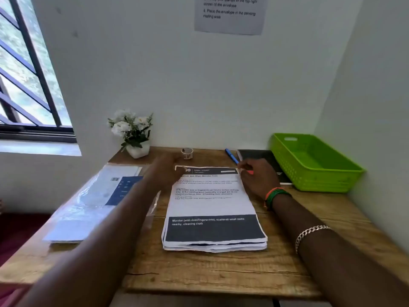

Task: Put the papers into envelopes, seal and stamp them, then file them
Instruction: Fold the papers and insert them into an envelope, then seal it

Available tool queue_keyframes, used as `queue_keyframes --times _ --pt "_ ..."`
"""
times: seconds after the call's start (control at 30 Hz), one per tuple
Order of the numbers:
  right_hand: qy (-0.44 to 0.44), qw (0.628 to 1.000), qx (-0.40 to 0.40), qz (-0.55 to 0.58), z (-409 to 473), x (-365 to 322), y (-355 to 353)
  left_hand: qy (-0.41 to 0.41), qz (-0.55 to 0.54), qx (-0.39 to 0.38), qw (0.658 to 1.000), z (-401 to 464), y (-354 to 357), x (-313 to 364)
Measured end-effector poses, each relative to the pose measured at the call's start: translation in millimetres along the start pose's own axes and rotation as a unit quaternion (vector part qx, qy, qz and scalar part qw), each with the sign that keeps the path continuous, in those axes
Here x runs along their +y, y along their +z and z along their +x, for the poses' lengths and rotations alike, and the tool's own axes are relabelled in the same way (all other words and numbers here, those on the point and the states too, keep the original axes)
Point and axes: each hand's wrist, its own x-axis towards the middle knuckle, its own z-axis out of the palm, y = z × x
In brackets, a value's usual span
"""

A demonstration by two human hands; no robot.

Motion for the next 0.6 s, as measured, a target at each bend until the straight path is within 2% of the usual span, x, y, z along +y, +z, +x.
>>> queue_keyframes --times 0.07,0.13,0.2,0.4,0.6 --pt "-0.034 0.999 -0.006 -0.020 4 -4 1 0.001 0.024 0.003 1.000 -1 3 -2" --pt "-0.025 0.998 -0.028 -0.051 7 -8 1 0.009 0.049 -0.021 0.999 0 5 -7" --pt "-0.021 0.994 -0.064 -0.087 7 -9 5 0.007 0.028 -0.028 0.999 3 4 -10" --pt "-0.032 0.982 -0.132 -0.131 10 -2 11 0.004 0.049 -0.069 0.996 4 9 -11" --pt "-0.014 0.987 -0.122 -0.106 12 -4 14 0.007 0.057 -0.045 0.997 7 11 -11"
